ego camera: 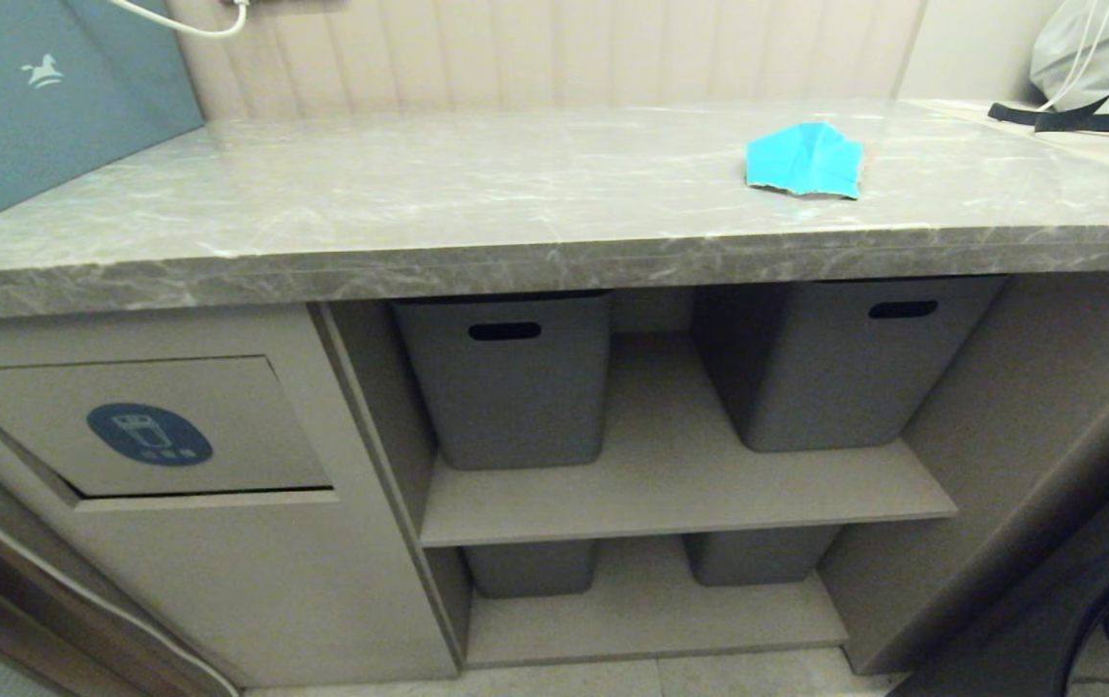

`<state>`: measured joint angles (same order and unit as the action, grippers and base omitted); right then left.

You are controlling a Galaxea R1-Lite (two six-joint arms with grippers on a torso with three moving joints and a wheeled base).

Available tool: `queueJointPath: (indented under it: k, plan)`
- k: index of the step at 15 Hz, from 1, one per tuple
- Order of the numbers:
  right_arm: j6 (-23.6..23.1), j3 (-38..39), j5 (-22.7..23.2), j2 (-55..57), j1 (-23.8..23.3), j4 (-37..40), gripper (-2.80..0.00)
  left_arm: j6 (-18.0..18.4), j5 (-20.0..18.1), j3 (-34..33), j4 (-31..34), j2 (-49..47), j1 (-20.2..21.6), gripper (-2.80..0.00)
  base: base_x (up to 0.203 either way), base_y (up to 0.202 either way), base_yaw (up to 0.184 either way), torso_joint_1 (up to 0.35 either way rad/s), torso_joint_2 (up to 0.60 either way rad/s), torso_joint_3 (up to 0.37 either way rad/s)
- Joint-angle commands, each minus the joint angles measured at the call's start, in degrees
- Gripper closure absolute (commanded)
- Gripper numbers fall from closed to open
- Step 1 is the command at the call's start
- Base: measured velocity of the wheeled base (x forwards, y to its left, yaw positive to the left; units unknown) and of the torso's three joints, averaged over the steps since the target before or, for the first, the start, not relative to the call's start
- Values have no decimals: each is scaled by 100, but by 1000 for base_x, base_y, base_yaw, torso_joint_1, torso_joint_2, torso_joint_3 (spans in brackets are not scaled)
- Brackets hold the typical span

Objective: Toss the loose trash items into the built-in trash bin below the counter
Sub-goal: Pick up the garbage

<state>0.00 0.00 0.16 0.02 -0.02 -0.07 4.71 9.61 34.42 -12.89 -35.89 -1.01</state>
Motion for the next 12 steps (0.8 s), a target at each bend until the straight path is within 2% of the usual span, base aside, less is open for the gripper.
queueJointPath:
  k: [1, 3, 5, 6, 7, 9, 10, 12]
  plan:
    - [0, 0, 2, -11, -5, -1, 0, 142, 37, -322, 153, 477, 7, 0, 0, 0, 0, 0, 0, 0]
    - [0, 0, 2, -11, 2, -1, 0, 398, 174, -713, 677, 1274, 15, 0, 0, 0, 0, 0, 0, 0]
    - [2, 0, -4, -11, -2, -1, 0, 535, 266, -1003, 1582, 2363, 18, 0, 0, 0, 0, 0, 0, 0]
    - [9, 0, -7, -11, -7, -3, 0, 530, 172, -1182, 2213, 2903, 30, 0, 0, 0, 0, 0, 0, 0]
    - [9, 0, -7, -11, -7, -1, 0, 484, -101, -1493, 2656, 3247, 42, 0, 0, 0, 0, 0, 0, 0]
    - [9, 0, -7, -3, -3, -2, 0, 425, -784, -2242, 2657, 3498, 59, 0, 0, 0, 0, 0, 0, 0]
    - [9, 0, -7, -11, -7, -1, 0, 402, -954, -2661, 2436, 3535, 62, 0, 0, 0, 0, 0, 0, 0]
    - [9, 0, -7, -11, -7, -10, 0, 301, -1182, -3372, 1410, 3566, 64, 0, 0, 0, 0, 0, 0, 0]
